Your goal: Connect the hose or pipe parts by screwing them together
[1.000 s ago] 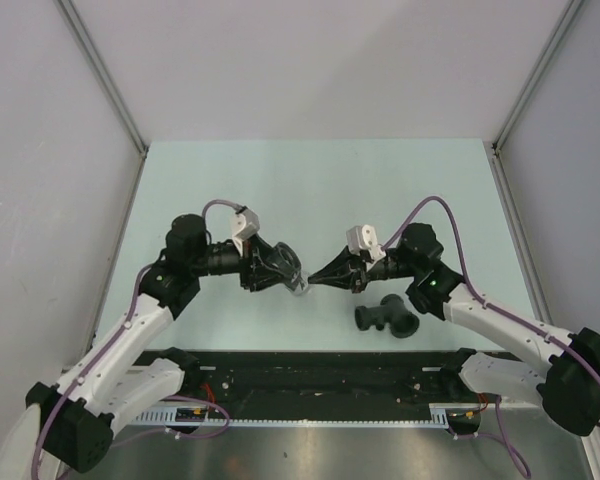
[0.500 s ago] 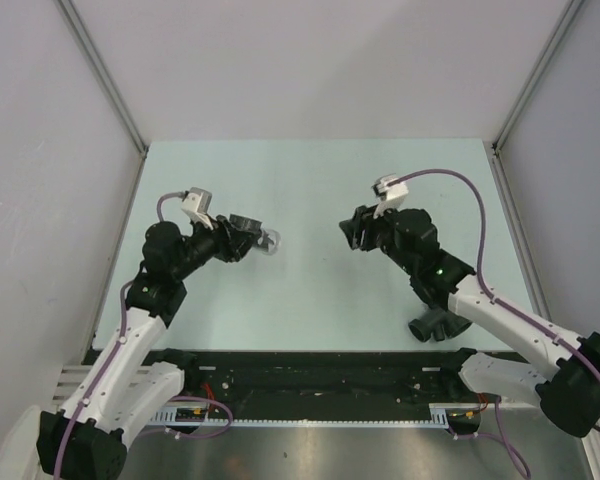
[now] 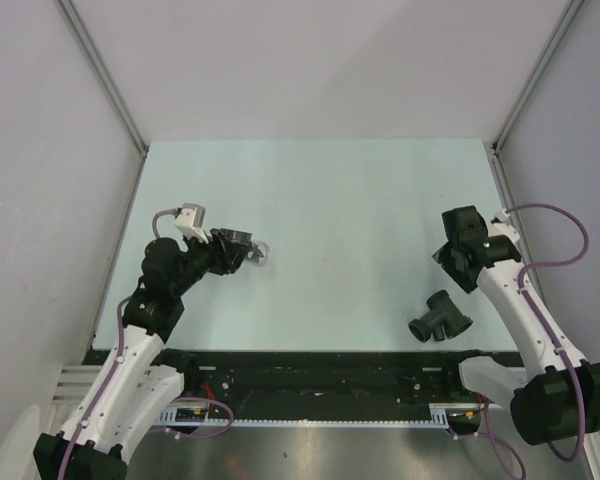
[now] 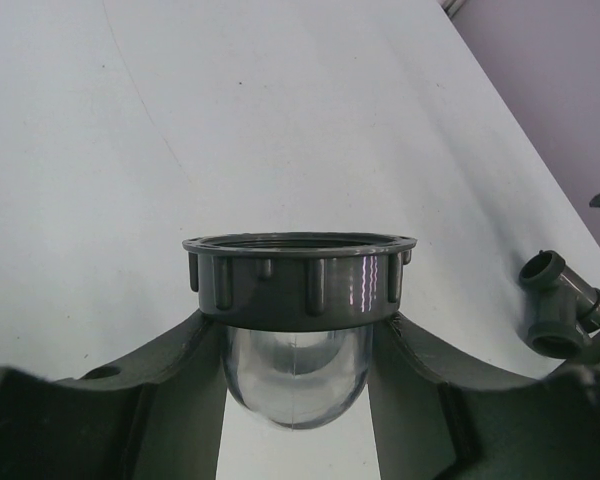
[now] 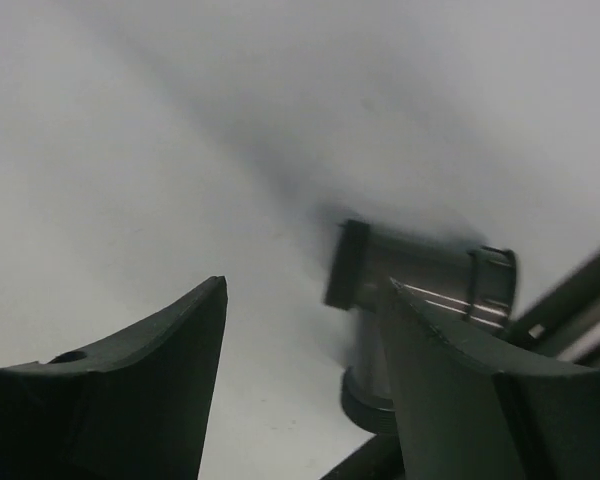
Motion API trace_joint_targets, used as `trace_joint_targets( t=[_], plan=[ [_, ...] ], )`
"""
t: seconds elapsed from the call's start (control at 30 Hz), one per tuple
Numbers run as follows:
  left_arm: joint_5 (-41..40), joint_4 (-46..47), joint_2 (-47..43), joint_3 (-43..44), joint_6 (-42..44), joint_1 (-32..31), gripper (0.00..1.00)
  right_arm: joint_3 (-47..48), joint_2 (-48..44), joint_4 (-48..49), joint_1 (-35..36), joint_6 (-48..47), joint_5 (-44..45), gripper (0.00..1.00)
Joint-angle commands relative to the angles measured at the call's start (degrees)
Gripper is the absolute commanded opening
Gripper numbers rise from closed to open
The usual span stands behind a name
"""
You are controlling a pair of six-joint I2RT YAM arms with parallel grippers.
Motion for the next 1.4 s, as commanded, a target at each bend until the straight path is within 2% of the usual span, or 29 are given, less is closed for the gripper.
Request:
trace_joint_targets(
  t=[0.0,0.1,0.23,0.4,0.5,0.67,0.97,1.1,1.17,1.27,1.3,1.37],
  plan=[
    [-0.31,0.99,-1.96,0.53,1.08,-0.61,0.00,1.44,1.60,-17.39,-4.66,12.98,6.29,0.69],
    [-0.75,0.37,-2.66,0.71,1.87,-1.93,0.00,1.44,1.96,-19.60,-6.24,14.66,8.40,0.80],
    [-0.75,-0.07,-3.46,0.71,2.66,-2.81,0.00,1.27,3.97,-23.72,-6.51,18.61,10.68,0.85],
    [-1.37,-0.16,-3.81,0.71,2.67,-2.90,0.00,-0.40,6.79,-20.58,-6.42,17.74,10.87,0.89],
    [-1.28,-0.24,-3.72,0.71,2.67,-2.90,0.00,-2.16,7.58,-13.91,-5.46,15.38,7.10,0.89],
    [-1.28,-0.42,-3.98,0.53,2.67,-2.90,0.00,-2.86,8.72,-9.94,-0.01,16.42,4.81,0.89],
    [-1.45,-0.42,-3.37,0.62,2.93,-2.90,0.00,-6.56,10.30,13.69,7.89,10.45,-7.15,0.86],
    [-1.54,-0.42,-3.19,0.71,3.19,-2.81,0.00,-6.73,14.17,24.50,8.35,6.23,-13.03,0.82],
    [-1.63,-0.68,-3.37,0.71,3.37,-2.81,0.00,-5.34,15.41,23.13,8.17,8.06,-12.70,0.80],
    [-1.81,-0.77,-3.46,0.71,3.46,-2.81,0.00,-0.96,14.97,12.51,6.94,14.47,-8.40,0.86],
    [-1.89,-0.77,-3.63,0.71,3.46,-2.81,0.00,0.11,14.62,5.17,6.68,17.62,-6.90,0.86],
    [-1.89,-0.95,-3.72,0.71,3.46,-2.81,0.00,1.70,11.91,-0.24,6.06,18.52,-4.17,0.88]
  ],
)
